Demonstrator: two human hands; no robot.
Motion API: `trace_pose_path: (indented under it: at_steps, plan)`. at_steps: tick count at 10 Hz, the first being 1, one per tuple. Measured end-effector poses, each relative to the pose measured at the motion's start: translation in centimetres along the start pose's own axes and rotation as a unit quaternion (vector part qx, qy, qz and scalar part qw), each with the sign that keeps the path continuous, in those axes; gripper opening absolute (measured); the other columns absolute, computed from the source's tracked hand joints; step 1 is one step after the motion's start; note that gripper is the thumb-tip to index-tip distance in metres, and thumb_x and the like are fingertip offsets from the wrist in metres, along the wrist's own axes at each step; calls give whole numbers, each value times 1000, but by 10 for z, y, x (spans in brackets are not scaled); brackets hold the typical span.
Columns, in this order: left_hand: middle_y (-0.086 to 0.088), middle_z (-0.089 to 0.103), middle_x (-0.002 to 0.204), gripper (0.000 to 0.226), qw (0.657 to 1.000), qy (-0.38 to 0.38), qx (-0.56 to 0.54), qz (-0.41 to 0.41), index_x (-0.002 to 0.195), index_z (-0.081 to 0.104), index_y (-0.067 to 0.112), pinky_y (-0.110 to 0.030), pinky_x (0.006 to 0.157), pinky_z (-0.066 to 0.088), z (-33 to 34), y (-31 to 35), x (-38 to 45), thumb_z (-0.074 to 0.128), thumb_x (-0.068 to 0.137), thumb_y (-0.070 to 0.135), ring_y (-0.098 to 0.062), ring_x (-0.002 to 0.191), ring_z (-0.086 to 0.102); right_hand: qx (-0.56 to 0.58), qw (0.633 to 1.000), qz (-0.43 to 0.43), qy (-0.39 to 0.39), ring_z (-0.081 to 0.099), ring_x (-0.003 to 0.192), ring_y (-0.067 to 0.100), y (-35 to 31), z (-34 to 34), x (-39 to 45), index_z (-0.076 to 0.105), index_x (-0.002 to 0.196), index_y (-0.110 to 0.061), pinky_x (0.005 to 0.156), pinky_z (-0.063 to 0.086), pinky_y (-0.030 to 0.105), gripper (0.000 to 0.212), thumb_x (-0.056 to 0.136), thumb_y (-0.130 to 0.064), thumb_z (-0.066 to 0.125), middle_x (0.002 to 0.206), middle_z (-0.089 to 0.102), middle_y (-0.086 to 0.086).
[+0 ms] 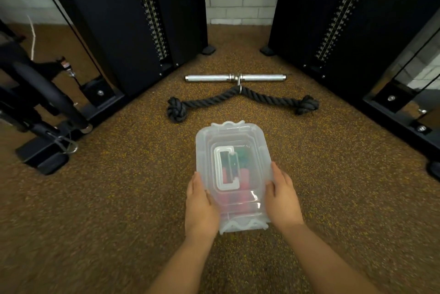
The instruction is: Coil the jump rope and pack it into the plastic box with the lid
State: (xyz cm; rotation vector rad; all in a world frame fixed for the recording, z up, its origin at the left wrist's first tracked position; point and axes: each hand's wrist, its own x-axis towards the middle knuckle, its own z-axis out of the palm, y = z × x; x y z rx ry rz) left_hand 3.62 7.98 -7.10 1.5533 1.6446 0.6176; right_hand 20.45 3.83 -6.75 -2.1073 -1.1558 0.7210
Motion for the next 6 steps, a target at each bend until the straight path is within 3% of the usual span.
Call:
trace_pose_path:
  at_steps: [1,3,5,6]
  plan:
    - [-8,23,155,55,1000,-21,8,-11,149,22,12,-28,113,21,-8,5,2,35,95,6,-22,139,30,-6,1000,21,-8,36,133,26,-3,-5,-7,23,147,-16,109,30,36,51,97,-14,35,148,32,10]
    - [-6,24,154,56,998,-41,42,-26,149,21,16,-31,112,25,-17,11,4,32,95,6,-24,137,33,-15,998,43,-40,27,140,26,-7,-9,-13,17,149,-20,113,29,43,53,99,-19,33,153,26,8]
    - [-4,16,158,59,993,-70,94,-26,150,17,18,-39,119,18,-30,21,13,33,94,7,-23,145,18,-61,992,55,-99,27,139,28,-25,-25,-9,11,149,-19,112,27,43,59,97,-19,39,154,21,6]
    - [-5,15,159,54,990,-74,124,-9,145,28,18,-40,117,21,-41,37,15,31,93,6,-25,145,18,-104,985,52,-127,23,140,29,-38,-35,-6,16,148,-17,113,25,42,58,96,-22,41,154,20,7]
